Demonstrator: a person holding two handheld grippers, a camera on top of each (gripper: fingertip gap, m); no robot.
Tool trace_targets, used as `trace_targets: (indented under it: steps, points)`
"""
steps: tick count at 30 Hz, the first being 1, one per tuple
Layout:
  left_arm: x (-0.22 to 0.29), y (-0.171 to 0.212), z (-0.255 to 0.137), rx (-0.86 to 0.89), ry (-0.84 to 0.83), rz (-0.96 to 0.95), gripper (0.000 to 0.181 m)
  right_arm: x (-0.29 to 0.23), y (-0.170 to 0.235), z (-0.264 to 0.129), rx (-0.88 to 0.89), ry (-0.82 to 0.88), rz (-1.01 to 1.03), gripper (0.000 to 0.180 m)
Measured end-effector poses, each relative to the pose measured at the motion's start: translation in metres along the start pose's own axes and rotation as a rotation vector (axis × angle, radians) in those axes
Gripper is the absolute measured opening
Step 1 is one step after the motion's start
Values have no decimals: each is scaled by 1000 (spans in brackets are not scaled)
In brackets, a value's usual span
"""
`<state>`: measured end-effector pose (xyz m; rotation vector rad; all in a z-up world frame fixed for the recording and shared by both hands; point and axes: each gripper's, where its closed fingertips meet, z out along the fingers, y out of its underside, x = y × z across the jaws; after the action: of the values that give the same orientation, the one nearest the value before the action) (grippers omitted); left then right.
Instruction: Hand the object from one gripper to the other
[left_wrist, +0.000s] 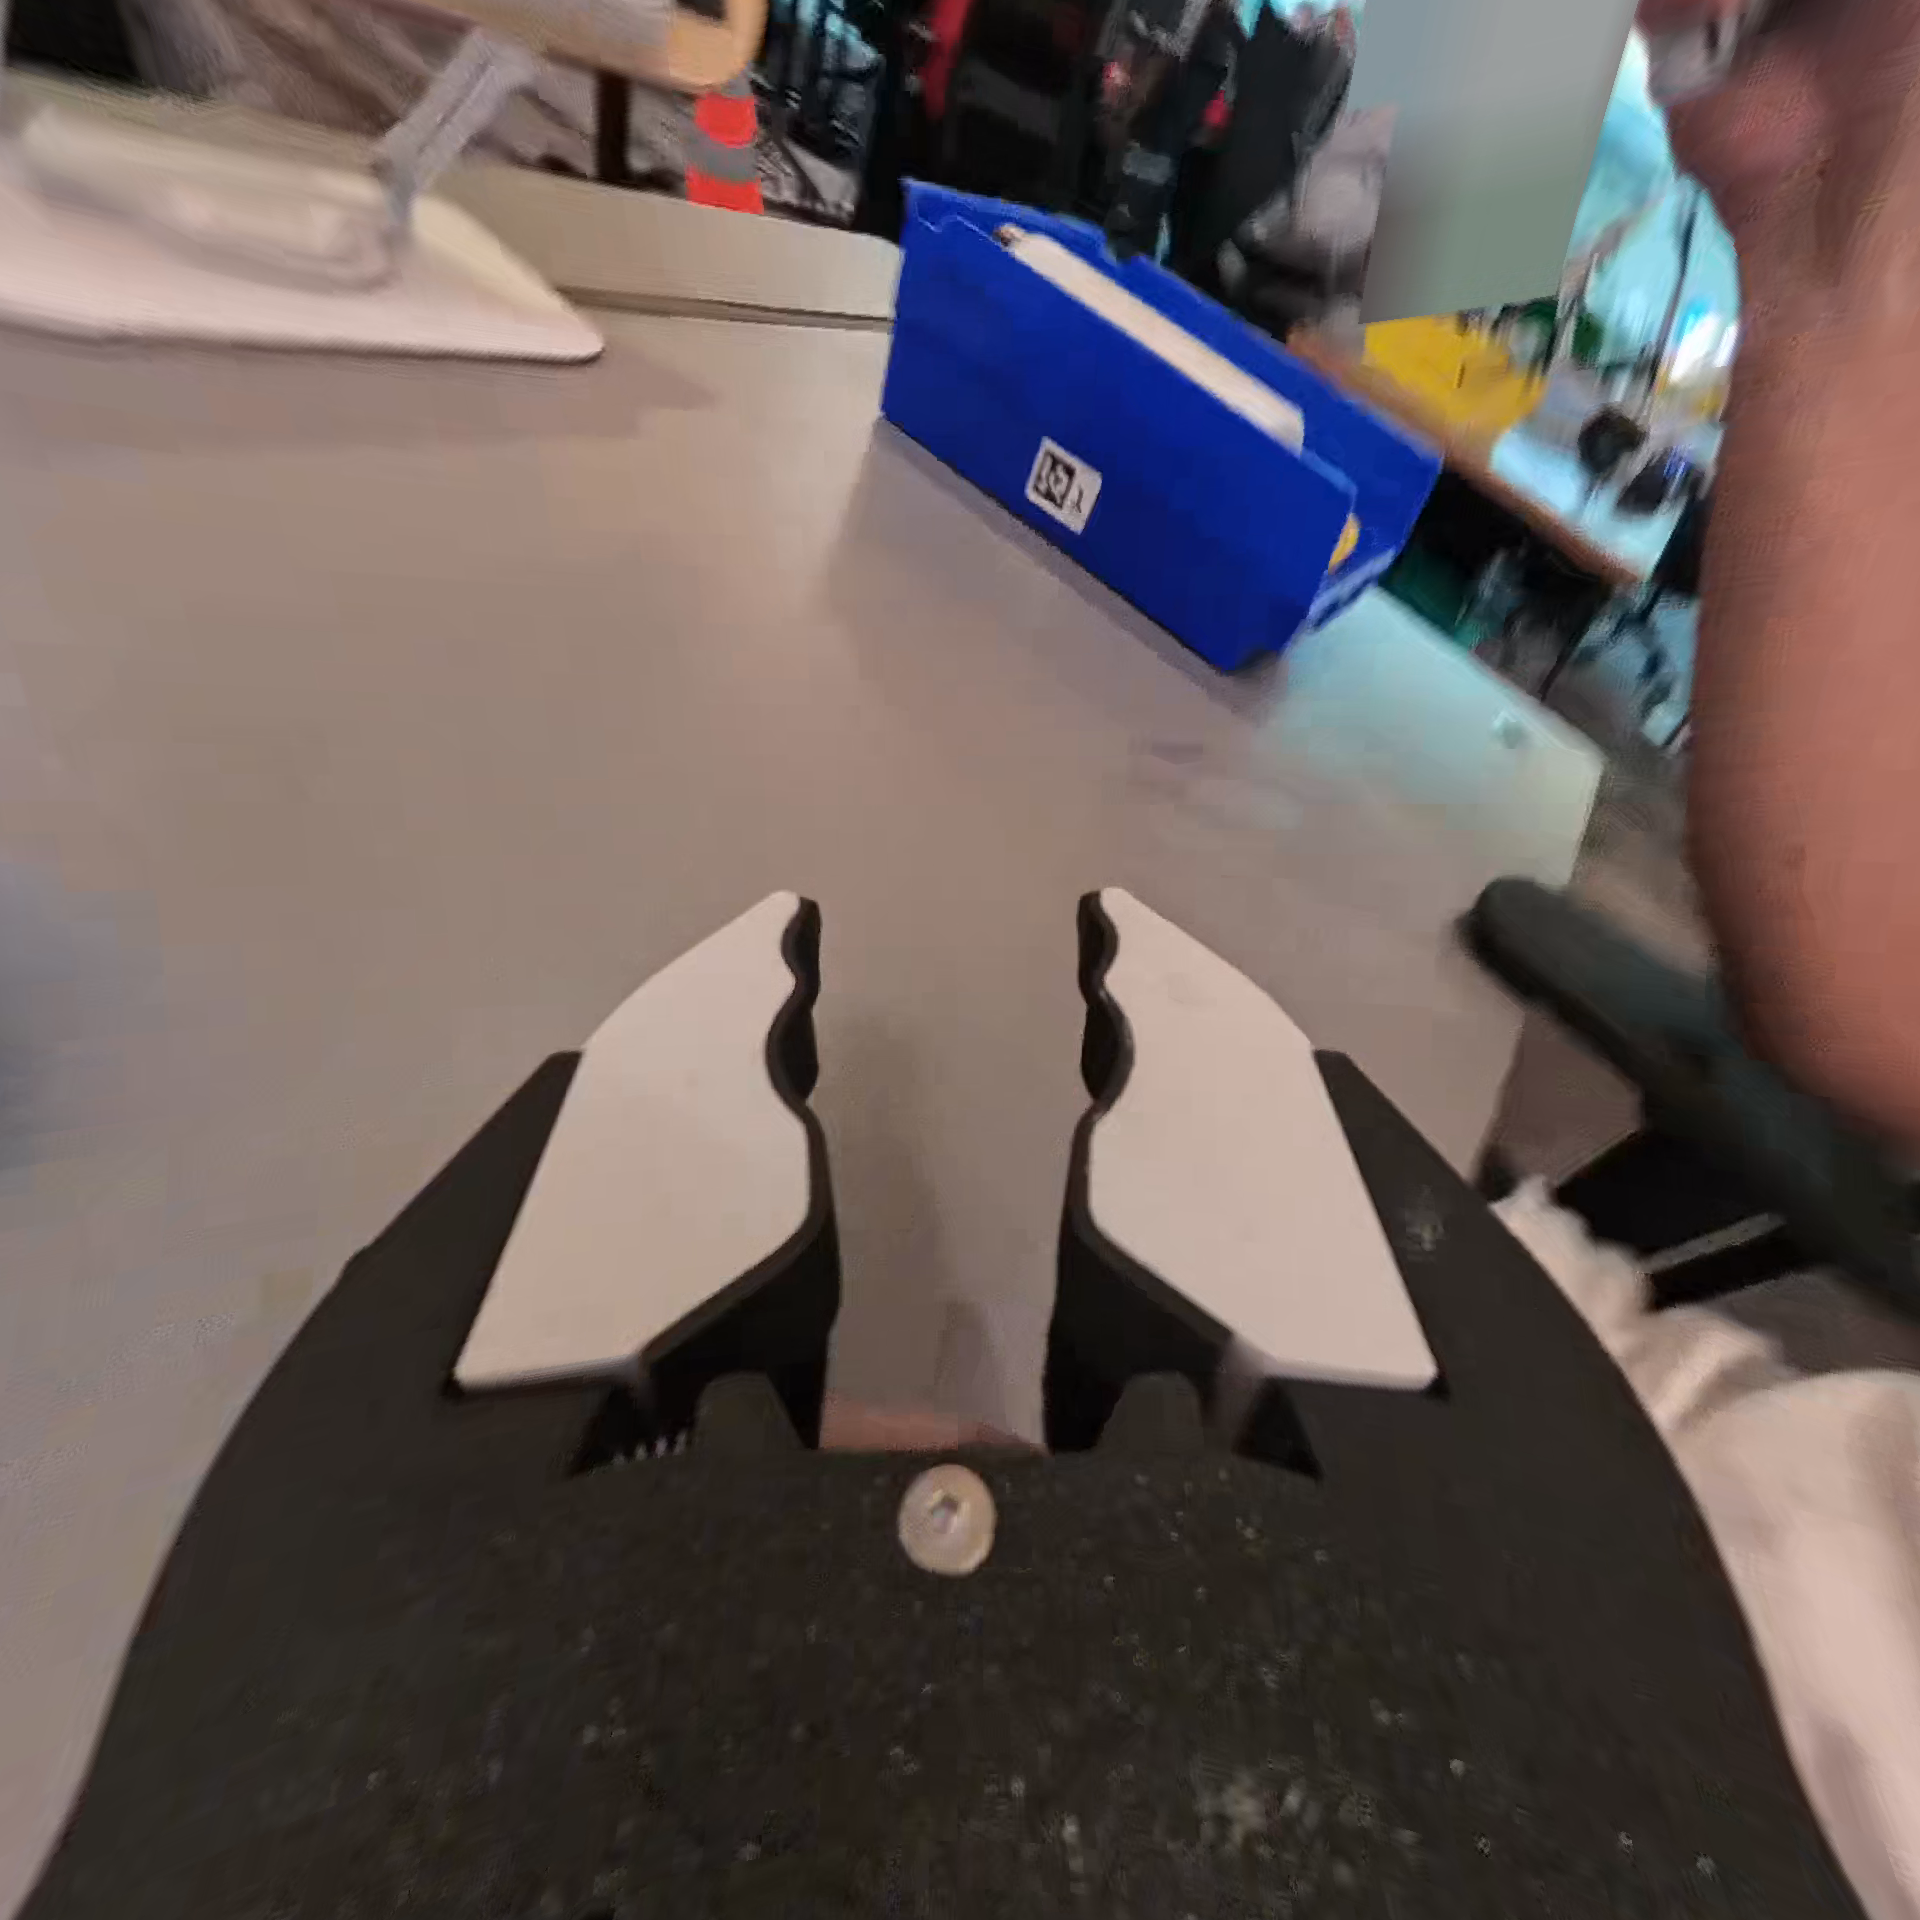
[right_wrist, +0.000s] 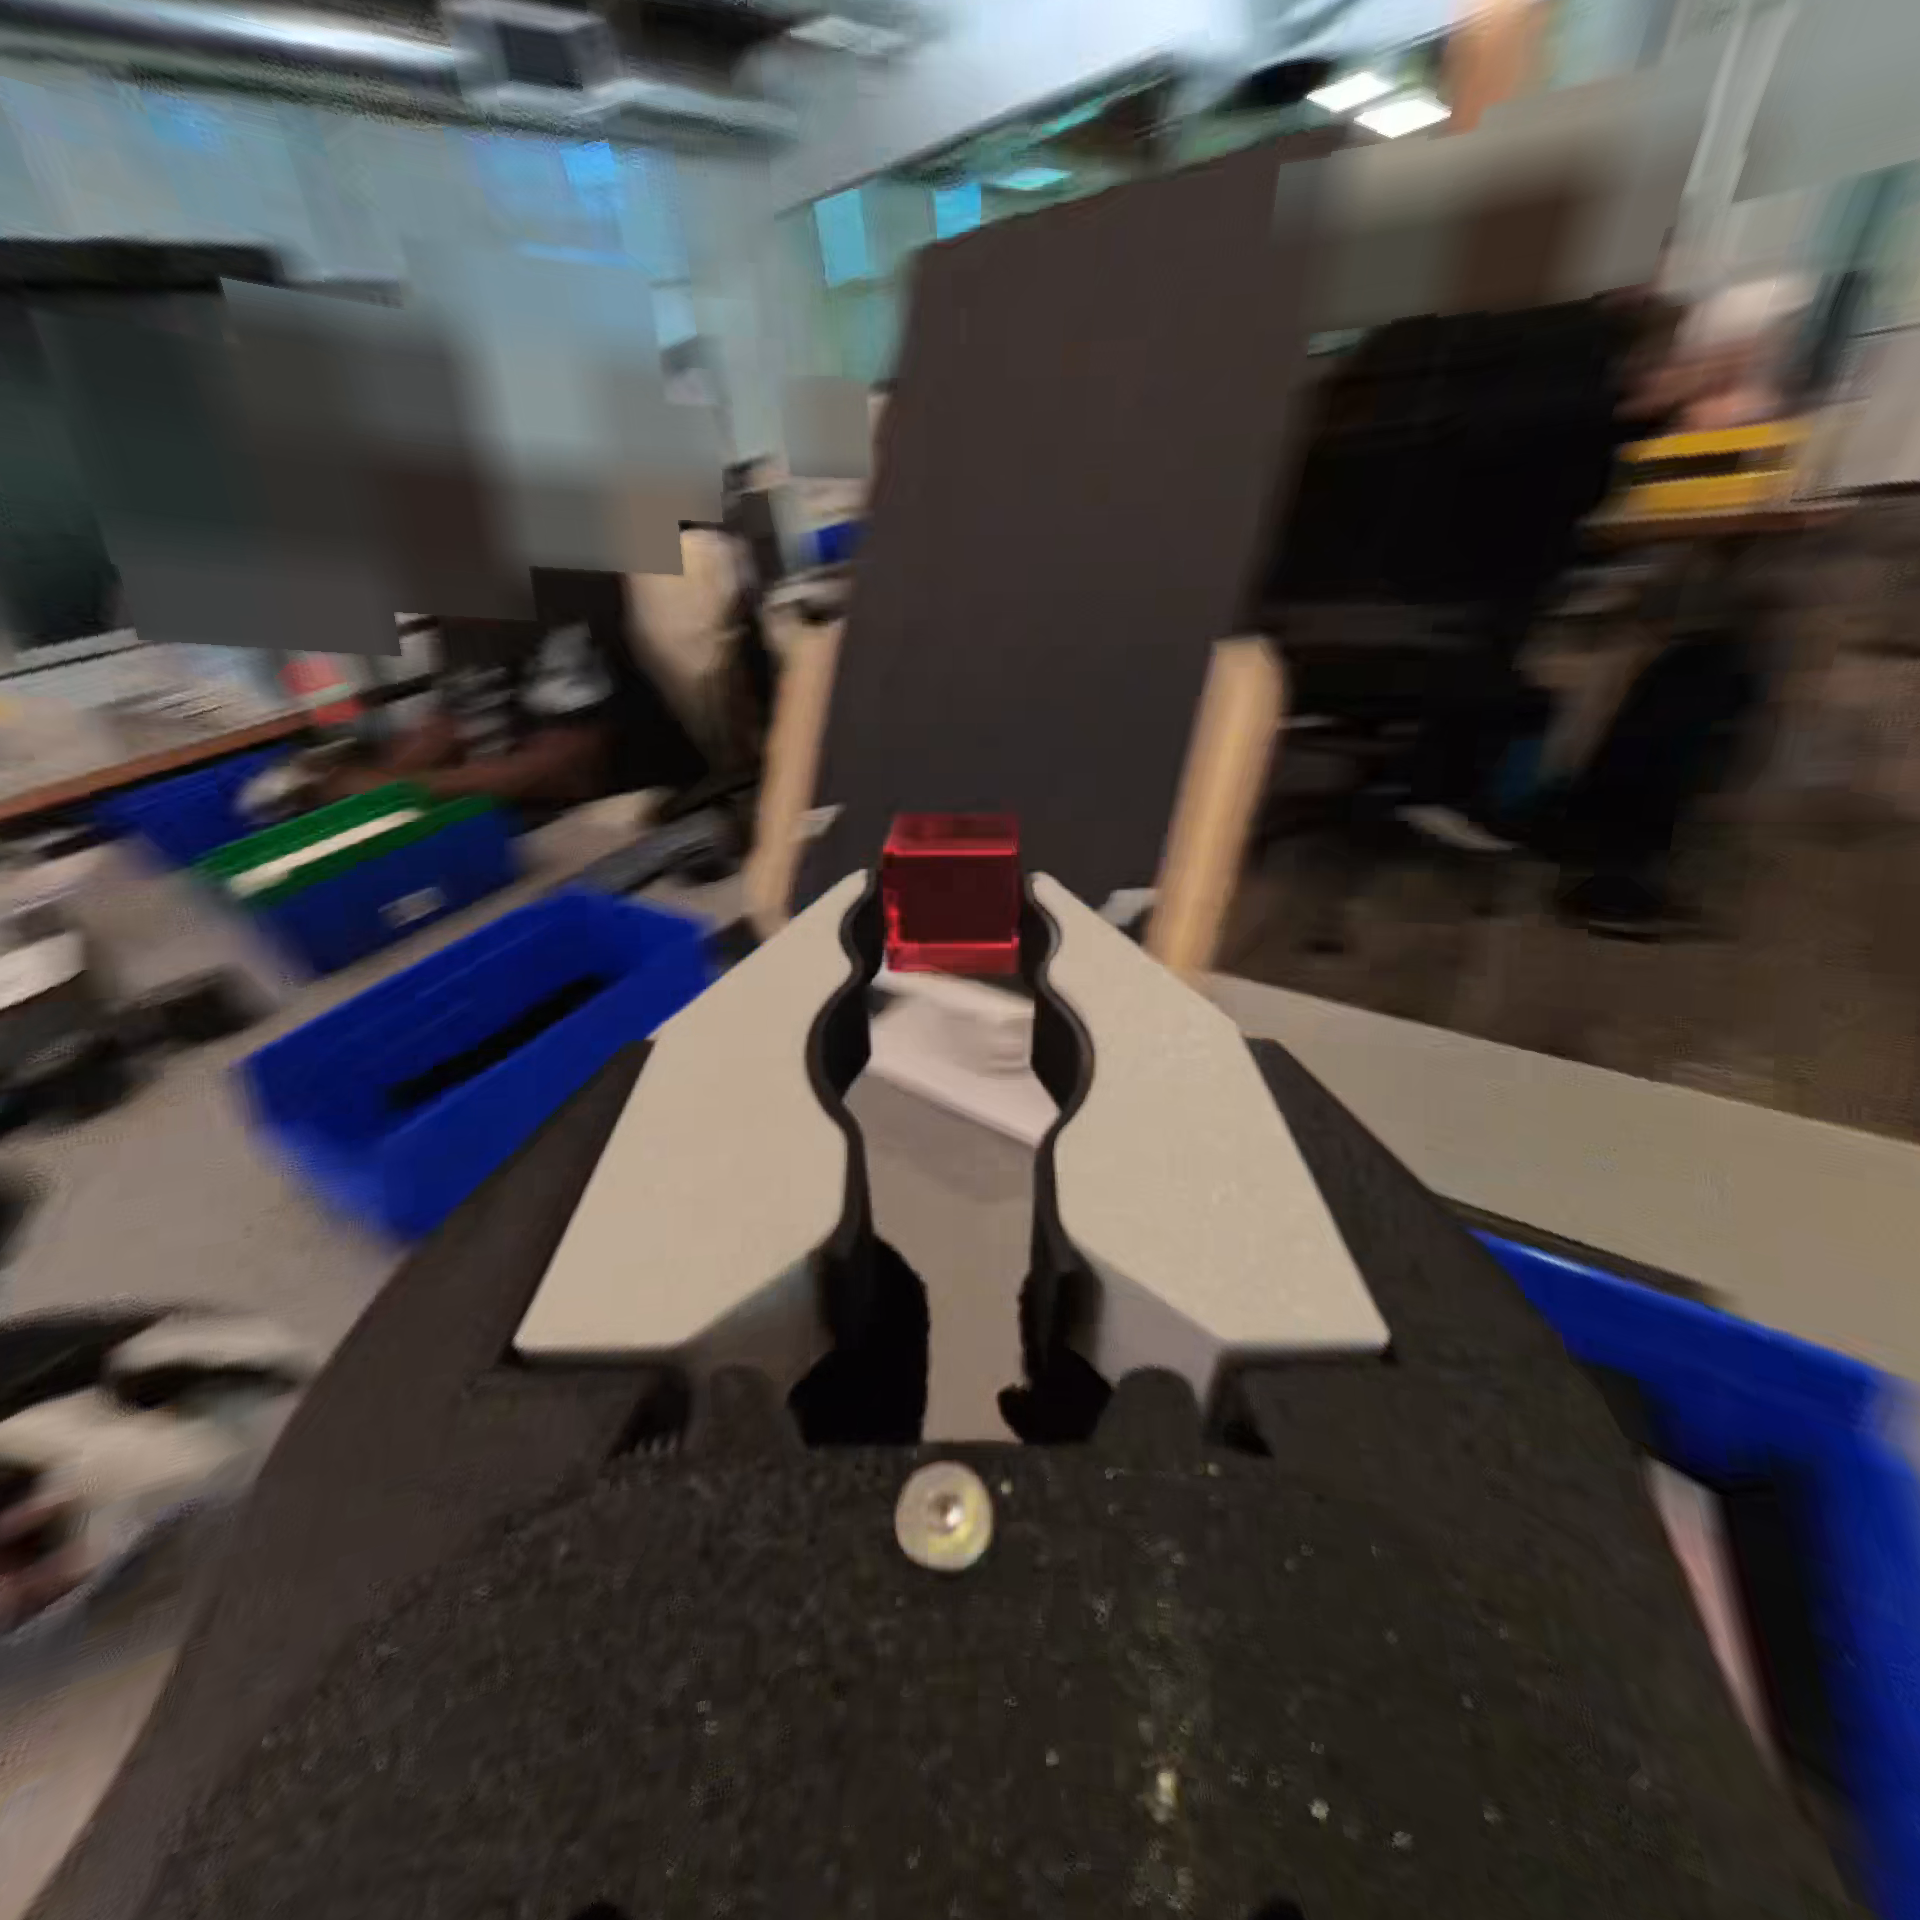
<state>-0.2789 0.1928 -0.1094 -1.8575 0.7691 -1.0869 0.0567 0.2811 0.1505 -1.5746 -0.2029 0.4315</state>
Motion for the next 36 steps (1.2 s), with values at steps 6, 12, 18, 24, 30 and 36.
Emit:
trace_targets:
  steps: [6, 12, 18, 24, 30, 36]
  points:
    - [-16, 2, -54, 164, -80, -167, 47, 171, 93, -69, -383, 423, 242, 25]
    - [-46, -9, -59, 182, -216, -69, 45, 202, 207, -76, -772, 402, 339, 25]
    - [-43, -7, -56, 176, -194, -89, 45, 208, 248, -75, -959, 476, 328, 25]
    - [-36, -2, -53, 155, -156, -99, 44, 212, 254, -75, -955, 493, 348, 27]
    - [-37, -4, -52, 158, -175, -70, 42, 210, 229, -75, -831, 445, 344, 40]
    - [-37, -1, -51, 142, -174, -76, 42, 187, 116, -90, -480, 426, 223, 40]
